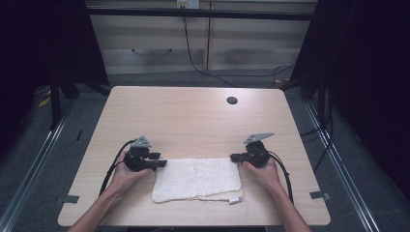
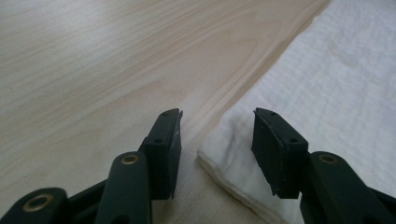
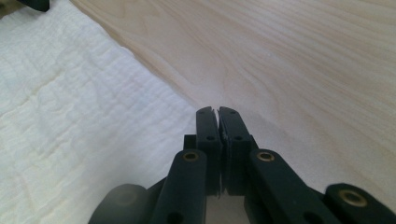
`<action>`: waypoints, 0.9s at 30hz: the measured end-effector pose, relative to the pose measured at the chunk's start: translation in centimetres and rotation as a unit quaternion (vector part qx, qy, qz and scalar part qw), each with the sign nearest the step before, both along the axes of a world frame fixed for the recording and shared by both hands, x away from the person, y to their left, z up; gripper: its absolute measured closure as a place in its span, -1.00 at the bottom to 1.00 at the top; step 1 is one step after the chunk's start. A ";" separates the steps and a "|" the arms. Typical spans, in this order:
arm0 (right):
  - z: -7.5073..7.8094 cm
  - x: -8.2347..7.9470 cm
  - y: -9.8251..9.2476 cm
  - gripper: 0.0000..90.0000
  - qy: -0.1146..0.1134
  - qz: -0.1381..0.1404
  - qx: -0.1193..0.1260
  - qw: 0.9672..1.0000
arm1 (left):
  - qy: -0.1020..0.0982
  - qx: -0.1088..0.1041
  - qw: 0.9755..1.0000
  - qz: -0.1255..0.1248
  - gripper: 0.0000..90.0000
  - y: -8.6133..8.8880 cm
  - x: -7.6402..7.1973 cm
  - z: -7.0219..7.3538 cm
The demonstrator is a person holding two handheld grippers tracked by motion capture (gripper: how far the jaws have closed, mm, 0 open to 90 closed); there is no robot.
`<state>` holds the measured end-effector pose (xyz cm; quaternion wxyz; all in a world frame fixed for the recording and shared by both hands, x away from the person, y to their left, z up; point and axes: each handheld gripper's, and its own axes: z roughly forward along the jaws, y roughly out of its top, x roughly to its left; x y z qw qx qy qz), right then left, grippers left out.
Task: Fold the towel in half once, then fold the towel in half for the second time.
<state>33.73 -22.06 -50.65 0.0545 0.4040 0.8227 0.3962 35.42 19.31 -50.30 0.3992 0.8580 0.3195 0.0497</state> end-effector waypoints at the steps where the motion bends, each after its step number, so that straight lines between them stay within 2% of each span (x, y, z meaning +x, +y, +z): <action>1: 0.0 0.0 0.0 0.96 0.000 0.000 0.001 1.000 | 0.001 -0.002 1.000 -0.003 0.22 0.0 0.0 0.0; 3: 0.0 0.0 0.0 0.96 0.000 -0.001 0.000 1.000 | 0.000 -0.004 1.000 -0.007 0.28 0.1 0.0 -0.1; 4: -0.1 0.0 0.0 0.96 0.000 -0.003 0.003 1.000 | 0.000 -0.007 1.000 -0.016 0.45 0.2 0.0 -0.1; 6: -0.1 0.0 0.1 0.96 0.000 -0.002 0.002 1.000 | -0.006 -0.008 1.000 -0.022 0.52 0.4 0.0 -0.2; 8: 0.0 0.0 0.2 0.96 -0.002 -0.004 -0.001 1.000 | -0.007 -0.009 0.999 -0.031 0.77 0.5 -0.1 -0.3; 11: 0.1 -0.1 0.2 0.96 -0.005 -0.003 -0.003 1.000 | -0.008 -0.004 0.999 -0.031 0.86 0.3 -0.2 -0.2; 17: 0.8 -0.5 0.1 0.96 -0.019 -0.005 0.005 1.000 | -0.016 0.009 0.999 -0.029 0.93 0.0 -0.5 -0.1; 22: 2.1 -1.0 -0.1 0.96 -0.042 -0.003 0.032 0.999 | -0.014 0.007 1.000 -0.024 0.93 0.0 -0.5 -0.1; 27: 3.0 -1.5 -0.2 0.96 -0.052 0.004 0.051 0.997 | -0.013 0.006 1.000 -0.023 0.93 0.0 -0.6 -0.1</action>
